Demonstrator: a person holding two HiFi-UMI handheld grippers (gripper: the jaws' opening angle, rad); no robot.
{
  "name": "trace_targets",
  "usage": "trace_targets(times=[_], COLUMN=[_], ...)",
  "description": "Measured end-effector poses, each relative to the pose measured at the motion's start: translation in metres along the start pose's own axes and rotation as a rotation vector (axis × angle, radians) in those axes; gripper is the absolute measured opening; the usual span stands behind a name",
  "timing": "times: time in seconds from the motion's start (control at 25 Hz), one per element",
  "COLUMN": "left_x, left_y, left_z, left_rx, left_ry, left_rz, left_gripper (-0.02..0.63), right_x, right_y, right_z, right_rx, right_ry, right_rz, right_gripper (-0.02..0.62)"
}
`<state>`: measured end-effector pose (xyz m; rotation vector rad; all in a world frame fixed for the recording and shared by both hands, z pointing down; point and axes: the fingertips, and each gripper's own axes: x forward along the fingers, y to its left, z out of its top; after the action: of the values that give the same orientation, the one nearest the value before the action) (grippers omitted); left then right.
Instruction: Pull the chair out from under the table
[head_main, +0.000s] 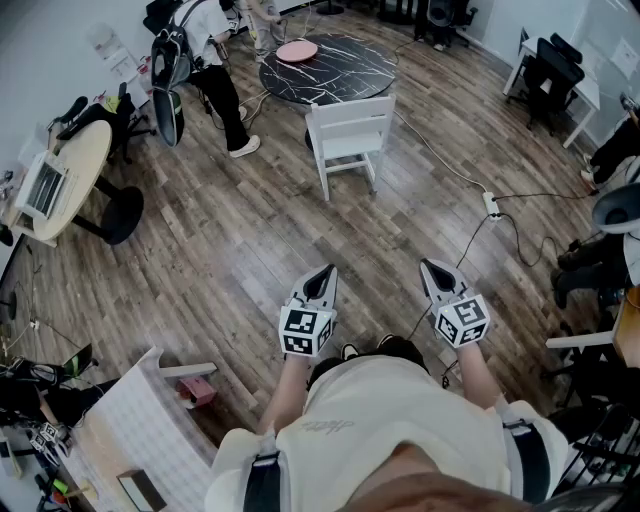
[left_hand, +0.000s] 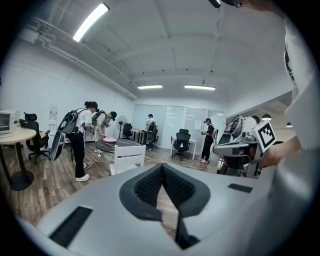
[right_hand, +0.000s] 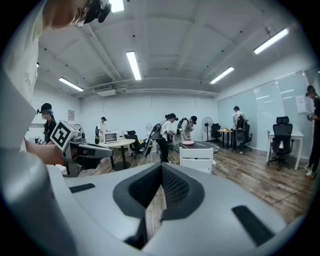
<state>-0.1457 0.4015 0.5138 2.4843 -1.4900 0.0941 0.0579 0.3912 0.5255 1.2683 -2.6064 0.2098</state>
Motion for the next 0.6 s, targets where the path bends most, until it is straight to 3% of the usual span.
trace_targets(times=[0.28, 0.6], left_x=[0.009, 0.017], left_y=[-0.003, 0.002], left_z=[-0.002, 0.014], left_rx=[-0.024, 0.033], left_ry=[0.021, -0.015], left_rz=[-0.079, -0.038], left_gripper=[0.017, 0.017], right_x=[0.012, 0.014], right_y=[-0.002, -0.011], right_z=[0.015, 0.02], right_rx=[0.004, -0.045], right_ry=[-0.021, -0.042], right_rz=[-0.015, -0.029], right_gripper=[0.003, 0.005])
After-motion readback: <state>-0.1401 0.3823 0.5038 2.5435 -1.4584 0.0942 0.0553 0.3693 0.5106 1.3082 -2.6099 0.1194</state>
